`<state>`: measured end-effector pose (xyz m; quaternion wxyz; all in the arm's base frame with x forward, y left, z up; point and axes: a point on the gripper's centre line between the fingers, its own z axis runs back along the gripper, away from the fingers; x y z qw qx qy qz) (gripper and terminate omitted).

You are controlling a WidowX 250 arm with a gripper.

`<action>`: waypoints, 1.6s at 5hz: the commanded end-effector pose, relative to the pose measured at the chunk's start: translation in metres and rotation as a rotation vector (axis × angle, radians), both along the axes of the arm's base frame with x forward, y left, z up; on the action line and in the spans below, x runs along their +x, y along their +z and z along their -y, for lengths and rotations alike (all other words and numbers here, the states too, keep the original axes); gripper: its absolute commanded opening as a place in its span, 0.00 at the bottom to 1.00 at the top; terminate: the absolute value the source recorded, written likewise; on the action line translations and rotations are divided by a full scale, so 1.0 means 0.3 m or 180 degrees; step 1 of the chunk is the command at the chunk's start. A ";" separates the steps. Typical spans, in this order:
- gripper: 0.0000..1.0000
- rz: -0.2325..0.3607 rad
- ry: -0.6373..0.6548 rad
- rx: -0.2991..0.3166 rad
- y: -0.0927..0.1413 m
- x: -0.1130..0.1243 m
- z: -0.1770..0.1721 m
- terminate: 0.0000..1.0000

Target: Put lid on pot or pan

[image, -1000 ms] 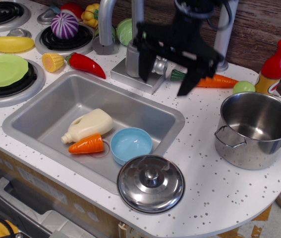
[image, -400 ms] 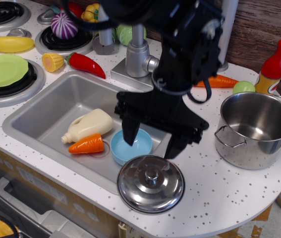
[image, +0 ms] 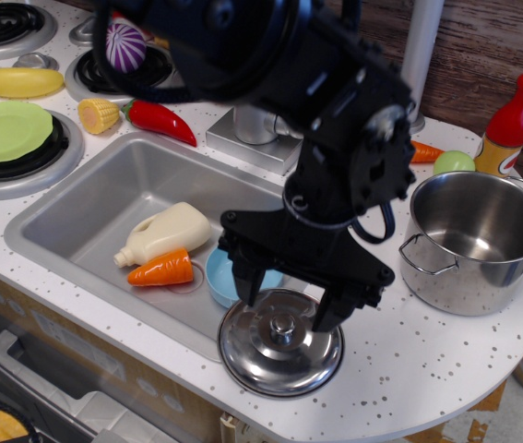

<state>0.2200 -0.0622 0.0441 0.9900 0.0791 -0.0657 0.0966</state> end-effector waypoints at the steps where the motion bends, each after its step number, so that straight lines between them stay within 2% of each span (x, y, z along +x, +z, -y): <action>1: 1.00 0.0126 0.0003 -0.0056 -0.034 0.026 -0.007 0.00; 3: 1.00 0.0144 0.0012 -0.0134 -0.090 0.034 -0.008 0.00; 4: 1.00 0.0127 0.0062 -0.0114 -0.101 0.035 -0.007 0.00; 5: 0.00 0.0099 0.0129 -0.0135 -0.112 0.039 -0.002 0.00; 7: 0.00 0.0107 0.0149 -0.0140 -0.112 0.041 -0.003 0.00; 8: 0.00 -0.0019 0.0129 -0.0227 -0.074 0.042 -0.013 0.00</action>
